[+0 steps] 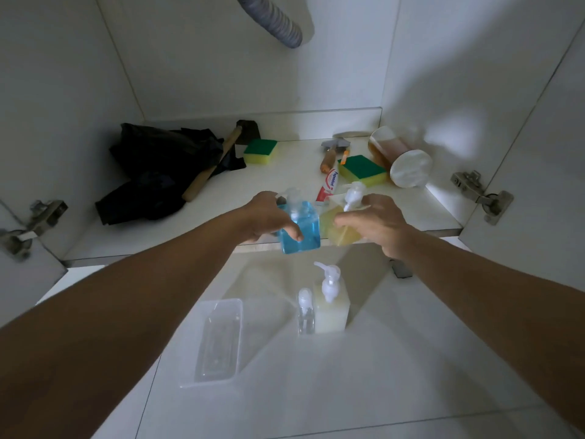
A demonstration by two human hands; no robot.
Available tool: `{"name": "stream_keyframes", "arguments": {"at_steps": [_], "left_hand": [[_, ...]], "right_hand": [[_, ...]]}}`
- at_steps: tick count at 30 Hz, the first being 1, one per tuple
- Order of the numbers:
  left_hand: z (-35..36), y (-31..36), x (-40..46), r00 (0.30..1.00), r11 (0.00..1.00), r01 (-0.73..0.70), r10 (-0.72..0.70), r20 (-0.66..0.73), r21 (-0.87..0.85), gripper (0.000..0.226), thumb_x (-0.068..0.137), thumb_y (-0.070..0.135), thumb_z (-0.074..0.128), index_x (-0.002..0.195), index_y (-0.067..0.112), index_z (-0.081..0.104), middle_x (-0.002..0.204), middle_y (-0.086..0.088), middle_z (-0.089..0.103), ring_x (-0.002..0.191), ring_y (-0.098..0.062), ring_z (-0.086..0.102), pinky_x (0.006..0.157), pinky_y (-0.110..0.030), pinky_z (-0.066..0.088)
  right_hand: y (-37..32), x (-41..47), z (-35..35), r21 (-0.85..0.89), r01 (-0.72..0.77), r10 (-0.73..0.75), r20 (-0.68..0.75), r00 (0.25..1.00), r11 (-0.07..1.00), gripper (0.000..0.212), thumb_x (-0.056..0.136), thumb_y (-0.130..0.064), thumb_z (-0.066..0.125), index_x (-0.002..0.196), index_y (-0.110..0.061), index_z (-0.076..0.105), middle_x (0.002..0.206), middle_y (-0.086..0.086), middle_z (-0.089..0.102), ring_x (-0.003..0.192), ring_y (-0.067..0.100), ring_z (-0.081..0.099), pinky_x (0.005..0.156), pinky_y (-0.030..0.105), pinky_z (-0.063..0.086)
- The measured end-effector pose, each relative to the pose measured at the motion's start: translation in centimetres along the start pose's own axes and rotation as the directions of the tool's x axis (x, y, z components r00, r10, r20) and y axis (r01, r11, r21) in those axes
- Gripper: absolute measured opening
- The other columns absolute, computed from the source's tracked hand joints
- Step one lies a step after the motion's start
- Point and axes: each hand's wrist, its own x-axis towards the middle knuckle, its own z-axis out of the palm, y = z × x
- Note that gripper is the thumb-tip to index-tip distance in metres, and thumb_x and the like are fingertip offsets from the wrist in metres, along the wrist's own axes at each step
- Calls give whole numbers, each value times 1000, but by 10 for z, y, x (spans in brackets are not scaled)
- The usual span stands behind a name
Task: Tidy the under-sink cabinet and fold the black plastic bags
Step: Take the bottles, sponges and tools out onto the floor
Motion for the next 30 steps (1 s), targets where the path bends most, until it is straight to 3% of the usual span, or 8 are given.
{"name": "stream_keyframes", "arguments": {"at_steps": [3,6,11,14,16,18,24,30], "left_hand": [[-13,-13,-24,995,997,-75,73,74,26,55,55,-12,83,101,7,59,98,-10,65,88,-24,64,66,-25,53],[-20,-28,-44,992,981,-94,78,99,167,51,54,-6,86,92,14,58,98,-4,64,85,-18,60,68,-24,49],[-10,-78,-52,996,927,-60,29,89,370,75,52,7,91,118,17,55,116,0,60,99,-19,58,77,-25,49],[0,-110,-49,998,897,-53,28,64,439,73,52,13,90,115,21,54,114,2,57,104,-20,57,80,-25,50],[6,-128,-45,999,871,-36,17,42,490,90,53,18,91,133,17,47,126,1,52,114,-20,53,91,-27,48],[13,-141,-40,999,855,-47,39,27,516,93,55,22,90,136,16,44,129,0,50,113,-18,49,91,-26,46],[27,-164,-24,997,836,-77,77,23,543,83,56,23,90,127,20,47,119,3,49,104,-16,47,78,-22,39],[36,-183,-18,995,790,-95,79,53,606,86,58,27,88,132,22,46,128,4,50,115,-16,44,95,-27,43]], "right_hand": [[0,-20,-3,-89,14,-7,80,997,996,41,57,-36,82,91,-18,67,94,-1,67,88,16,65,78,30,56],[1,-44,-2,-178,57,-30,150,988,982,43,56,-37,83,89,-12,70,88,0,68,87,17,66,72,31,54],[16,-70,22,-246,77,-6,280,960,966,42,51,-41,81,79,-12,68,65,-8,60,63,14,61,59,27,49],[30,-79,44,-195,76,-5,340,940,978,55,49,-46,78,102,-38,65,90,-20,65,75,12,68,55,26,51],[36,-86,56,-155,57,8,388,922,986,58,57,-43,78,110,-49,57,104,-35,52,88,6,66,51,21,48],[43,-90,65,-156,38,26,389,921,987,58,57,-43,80,109,-50,56,104,-42,40,94,3,61,50,21,52],[69,-92,97,-418,55,82,302,950,907,56,59,-54,75,100,-28,48,85,-8,64,59,19,69,68,29,57],[91,-93,117,-496,131,45,326,944,858,59,62,-55,74,101,-25,41,92,-6,62,84,23,64,80,32,54]]}}
